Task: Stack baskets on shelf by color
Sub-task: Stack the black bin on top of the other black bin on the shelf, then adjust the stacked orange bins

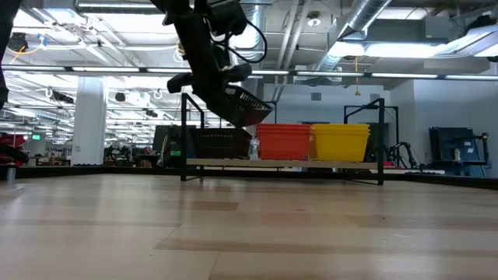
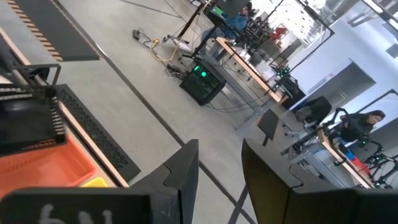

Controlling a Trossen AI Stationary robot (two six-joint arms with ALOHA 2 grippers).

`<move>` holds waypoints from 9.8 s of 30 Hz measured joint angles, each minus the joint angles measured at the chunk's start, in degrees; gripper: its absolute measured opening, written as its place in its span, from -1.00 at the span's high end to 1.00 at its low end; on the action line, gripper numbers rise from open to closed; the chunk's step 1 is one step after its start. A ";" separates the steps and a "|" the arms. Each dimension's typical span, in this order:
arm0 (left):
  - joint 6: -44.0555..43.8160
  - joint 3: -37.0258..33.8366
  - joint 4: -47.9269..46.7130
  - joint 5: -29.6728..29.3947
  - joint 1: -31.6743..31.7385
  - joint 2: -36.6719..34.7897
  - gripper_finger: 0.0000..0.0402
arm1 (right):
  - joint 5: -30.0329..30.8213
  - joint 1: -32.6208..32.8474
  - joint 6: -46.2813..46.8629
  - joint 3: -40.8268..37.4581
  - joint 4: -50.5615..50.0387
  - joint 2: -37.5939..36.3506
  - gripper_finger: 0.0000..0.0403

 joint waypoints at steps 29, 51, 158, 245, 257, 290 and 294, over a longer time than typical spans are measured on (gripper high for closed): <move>3.69 0.09 -2.98 -1.61 0.28 -0.22 0.56 | -0.18 0.00 0.00 -0.02 0.02 0.00 0.28; 7.67 3.67 -4.53 -0.16 0.72 -0.22 0.50 | -0.16 0.00 -0.02 -0.02 0.02 0.00 0.28; 23.15 30.27 -51.79 -12.58 1.05 -17.05 1.00 | -83.89 -43.62 -32.42 14.66 27.70 57.76 0.20; 21.42 30.25 -51.79 -11.59 1.03 -17.03 1.00 | -55.24 -38.64 -43.12 14.95 30.38 44.72 0.21; 25.30 30.25 -51.78 -13.89 1.03 -17.09 1.00 | -51.91 -37.78 -28.98 14.97 18.99 20.41 0.93; 21.65 -35.76 -2.86 9.02 2.32 -68.25 1.00 | -52.22 -7.99 -3.74 -59.63 49.53 -53.60 0.99; 21.63 -36.44 -1.21 9.65 2.32 -68.42 1.00 | -52.24 -7.72 1.21 -72.94 62.01 -63.02 0.99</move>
